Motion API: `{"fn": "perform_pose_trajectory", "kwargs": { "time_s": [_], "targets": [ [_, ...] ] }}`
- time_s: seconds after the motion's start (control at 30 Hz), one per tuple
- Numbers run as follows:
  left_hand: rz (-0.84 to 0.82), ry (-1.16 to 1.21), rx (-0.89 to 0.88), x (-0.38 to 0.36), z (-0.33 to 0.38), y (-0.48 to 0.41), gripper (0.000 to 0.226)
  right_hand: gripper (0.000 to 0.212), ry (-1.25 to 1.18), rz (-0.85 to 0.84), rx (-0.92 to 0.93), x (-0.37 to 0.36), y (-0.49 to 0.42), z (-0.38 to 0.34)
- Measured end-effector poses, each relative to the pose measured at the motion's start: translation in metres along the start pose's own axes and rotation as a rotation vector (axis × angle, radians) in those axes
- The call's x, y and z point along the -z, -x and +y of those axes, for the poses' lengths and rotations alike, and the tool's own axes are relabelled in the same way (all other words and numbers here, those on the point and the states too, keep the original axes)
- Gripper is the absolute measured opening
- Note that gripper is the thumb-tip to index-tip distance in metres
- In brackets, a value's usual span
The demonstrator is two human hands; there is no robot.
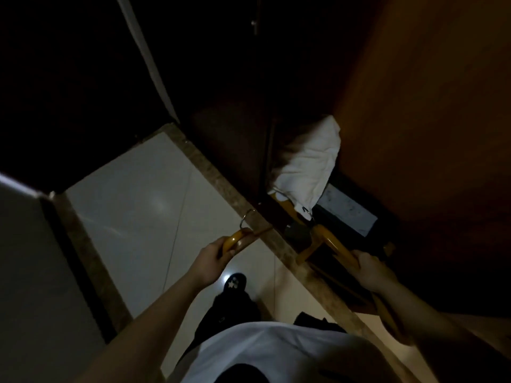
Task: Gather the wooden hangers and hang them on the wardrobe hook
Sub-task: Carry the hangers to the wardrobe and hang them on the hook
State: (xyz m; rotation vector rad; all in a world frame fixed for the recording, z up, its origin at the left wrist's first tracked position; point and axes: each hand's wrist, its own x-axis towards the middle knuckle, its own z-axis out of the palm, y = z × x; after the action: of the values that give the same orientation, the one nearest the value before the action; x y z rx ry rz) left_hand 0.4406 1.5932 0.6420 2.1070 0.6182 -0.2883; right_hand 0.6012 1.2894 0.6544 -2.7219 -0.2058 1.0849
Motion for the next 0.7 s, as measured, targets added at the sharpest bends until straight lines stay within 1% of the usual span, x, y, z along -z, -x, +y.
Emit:
{"fn": "perform_pose_trajectory", "kwargs": {
  "time_s": [0.1, 0.13, 0.2, 0.23, 0.3, 0.4, 0.47, 0.57, 0.7],
  "targets": [
    [-0.085, -0.051, -0.130, 0.045, 0.021, -0.049, 0.012, 0.017, -0.029, 0.058, -0.092, 0.013, -0.016, -0.023],
    [-0.116, -0.075, -0.160, 0.058, 0.030, -0.063, 0.016, 0.016, -0.051, 0.071, -0.116, 0.019, -0.019, -0.031],
    [-0.164, -0.148, -0.205, 0.079, 0.047, -0.088, 0.030, 0.015, -0.099, 0.104, -0.158, 0.031, -0.022, -0.045],
    [-0.173, -0.190, -0.234, 0.088, 0.057, -0.100, 0.036, 0.015, -0.123, 0.131, -0.178, 0.037, -0.023, -0.050],
    [-0.159, -0.275, -0.305, 0.101, 0.079, -0.121, 0.041, 0.014, -0.153, 0.198, -0.214, 0.050, -0.020, -0.057],
    [-0.093, -0.431, -0.394, 0.110, 0.112, -0.143, 0.049, 0.009, -0.200, 0.333, -0.282, 0.070, -0.010, -0.059],
    [-0.087, -0.500, -0.482, 0.111, 0.131, -0.152, 0.051, 0.014, -0.211, 0.427, -0.323, 0.084, -0.001, -0.058],
    [-0.149, -0.530, -0.618, 0.107, 0.164, -0.160, 0.049, 0.013, -0.202, 0.504, -0.342, 0.110, 0.010, -0.058],
    [-0.238, -0.521, -0.783, 0.099, 0.215, -0.163, 0.047, 0.017, -0.237, 0.577, -0.282, 0.145, 0.023, -0.058]
  ]
}}
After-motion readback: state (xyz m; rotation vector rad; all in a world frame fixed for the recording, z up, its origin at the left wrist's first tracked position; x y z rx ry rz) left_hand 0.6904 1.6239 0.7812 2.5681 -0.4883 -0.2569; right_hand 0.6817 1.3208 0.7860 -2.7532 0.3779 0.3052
